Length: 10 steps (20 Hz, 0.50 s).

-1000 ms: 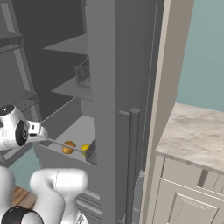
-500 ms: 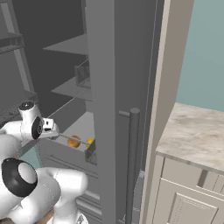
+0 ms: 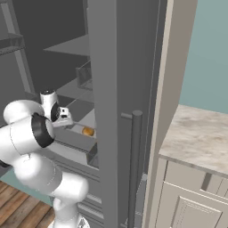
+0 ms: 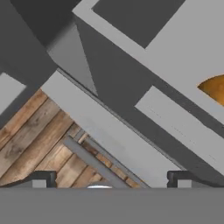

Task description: Place the lemon and potato inside the fridge drawer. Close the drawer after placing the vegetables.

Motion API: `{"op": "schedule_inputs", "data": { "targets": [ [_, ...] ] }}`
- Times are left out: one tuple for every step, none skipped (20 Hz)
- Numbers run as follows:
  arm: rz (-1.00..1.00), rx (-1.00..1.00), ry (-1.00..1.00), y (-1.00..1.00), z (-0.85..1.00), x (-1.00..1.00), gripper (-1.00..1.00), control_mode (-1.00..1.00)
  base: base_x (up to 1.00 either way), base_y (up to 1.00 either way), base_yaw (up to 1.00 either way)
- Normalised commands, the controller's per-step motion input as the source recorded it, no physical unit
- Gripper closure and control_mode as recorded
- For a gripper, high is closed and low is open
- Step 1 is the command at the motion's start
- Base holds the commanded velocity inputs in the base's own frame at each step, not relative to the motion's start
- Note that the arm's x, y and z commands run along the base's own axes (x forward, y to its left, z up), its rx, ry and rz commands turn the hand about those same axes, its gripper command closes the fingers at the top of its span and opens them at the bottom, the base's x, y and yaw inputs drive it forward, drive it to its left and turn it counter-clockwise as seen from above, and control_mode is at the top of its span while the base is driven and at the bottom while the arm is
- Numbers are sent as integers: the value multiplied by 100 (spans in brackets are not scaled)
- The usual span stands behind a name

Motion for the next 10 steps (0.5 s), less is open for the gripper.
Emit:
{"op": "schedule_inputs", "data": {
  "targets": [
    [6,0,-15,0,-13,27,-100,-100,0,0,0],
    [6,0,-18,0,-26,13,-100,-100,0,0,0],
    [7,0,-26,0,-45,0,-100,-100,0,0,0],
    [7,0,-25,0,-59,0,-100,-100,0,0,0],
    [5,0,-26,0,-54,0,-100,-100,0,0,0],
    [3,0,-25,0,-39,1,-100,-100,0,0,0],
    [2,0,-22,0,-35,11,-100,-100,0,0,0],
    [1,0,-12,0,-35,38,-100,-100,0,0,0],
    [0,0,-5,0,-27,56,-100,-100,0,0,0],
    [0,0,-5,0,-27,59,-100,-100,0,0,0]
  ]
}}
